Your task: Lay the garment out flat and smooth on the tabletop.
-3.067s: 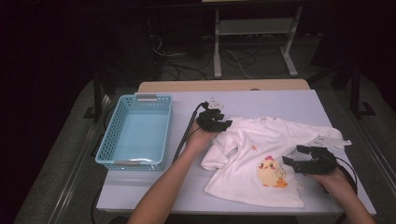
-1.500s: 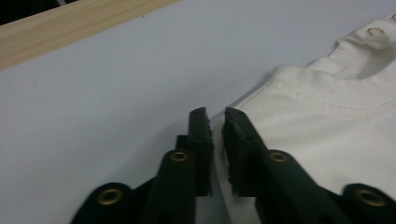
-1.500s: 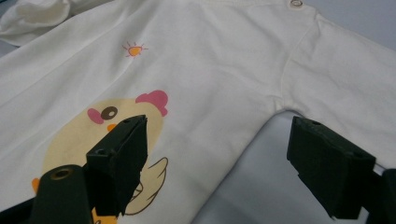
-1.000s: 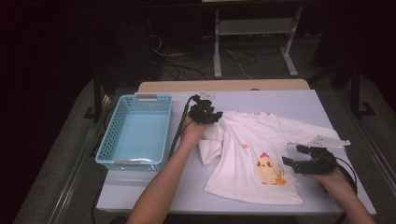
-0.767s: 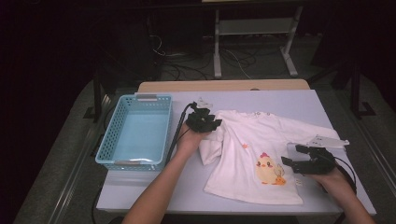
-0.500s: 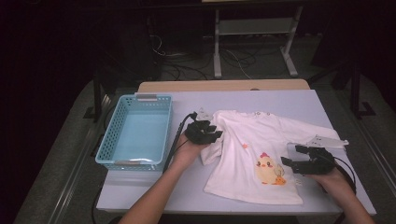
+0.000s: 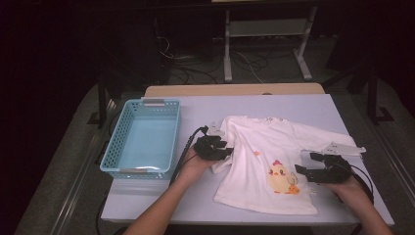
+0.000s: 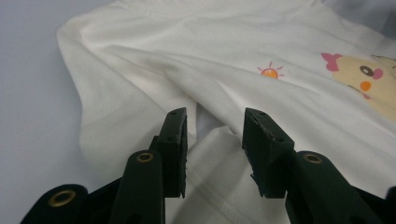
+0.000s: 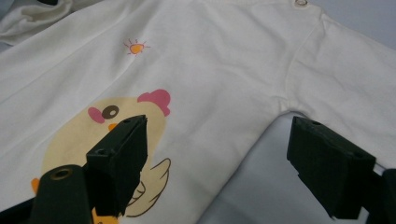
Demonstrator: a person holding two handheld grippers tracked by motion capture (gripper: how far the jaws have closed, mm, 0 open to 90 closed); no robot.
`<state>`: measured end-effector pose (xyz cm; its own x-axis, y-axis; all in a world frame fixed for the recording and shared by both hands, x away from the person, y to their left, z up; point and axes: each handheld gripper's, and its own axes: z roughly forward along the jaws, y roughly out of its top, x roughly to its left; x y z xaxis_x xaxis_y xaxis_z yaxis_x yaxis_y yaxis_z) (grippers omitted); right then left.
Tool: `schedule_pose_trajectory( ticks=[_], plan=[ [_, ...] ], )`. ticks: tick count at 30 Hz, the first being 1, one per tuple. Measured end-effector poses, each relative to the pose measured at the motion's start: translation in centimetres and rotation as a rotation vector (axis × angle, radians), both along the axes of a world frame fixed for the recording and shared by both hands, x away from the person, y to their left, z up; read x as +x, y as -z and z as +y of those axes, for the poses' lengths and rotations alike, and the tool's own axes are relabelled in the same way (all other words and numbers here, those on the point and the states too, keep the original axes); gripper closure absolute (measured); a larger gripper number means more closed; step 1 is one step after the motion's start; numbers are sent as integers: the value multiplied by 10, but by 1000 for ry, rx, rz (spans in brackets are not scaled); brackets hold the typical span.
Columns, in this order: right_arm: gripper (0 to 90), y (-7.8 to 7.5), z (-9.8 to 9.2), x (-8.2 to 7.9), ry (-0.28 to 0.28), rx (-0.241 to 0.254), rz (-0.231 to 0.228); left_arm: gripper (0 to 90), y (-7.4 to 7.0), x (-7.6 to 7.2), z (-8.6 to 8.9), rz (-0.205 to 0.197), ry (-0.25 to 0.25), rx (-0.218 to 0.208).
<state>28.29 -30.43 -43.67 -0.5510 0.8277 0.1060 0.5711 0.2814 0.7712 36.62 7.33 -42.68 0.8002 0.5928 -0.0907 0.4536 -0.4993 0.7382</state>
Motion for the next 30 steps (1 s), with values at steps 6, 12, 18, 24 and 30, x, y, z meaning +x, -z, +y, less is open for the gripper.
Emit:
schedule_pose_trajectory(
  ticks=[6, 12, 18, 24, 30],
  plan=[
    [194, 0, 0, 0, 0, -1, 0, 815, 1, 1, 4, 10, 4, 10],
    [193, 0, 0, 0, -1, -1, 1, 876, -3, -5, 8, 8, -8, 15],
    [194, 0, 1, 0, -2, -2, -1, 878, -10, -22, 17, -8, -40, 1],
    [194, 0, 2, 0, -5, -5, -1, 879, -14, -42, 27, -2, -72, 0],
    [194, 0, 2, 0, -5, -3, -2, 879, -13, -62, 38, 15, -84, 1]
  ],
)
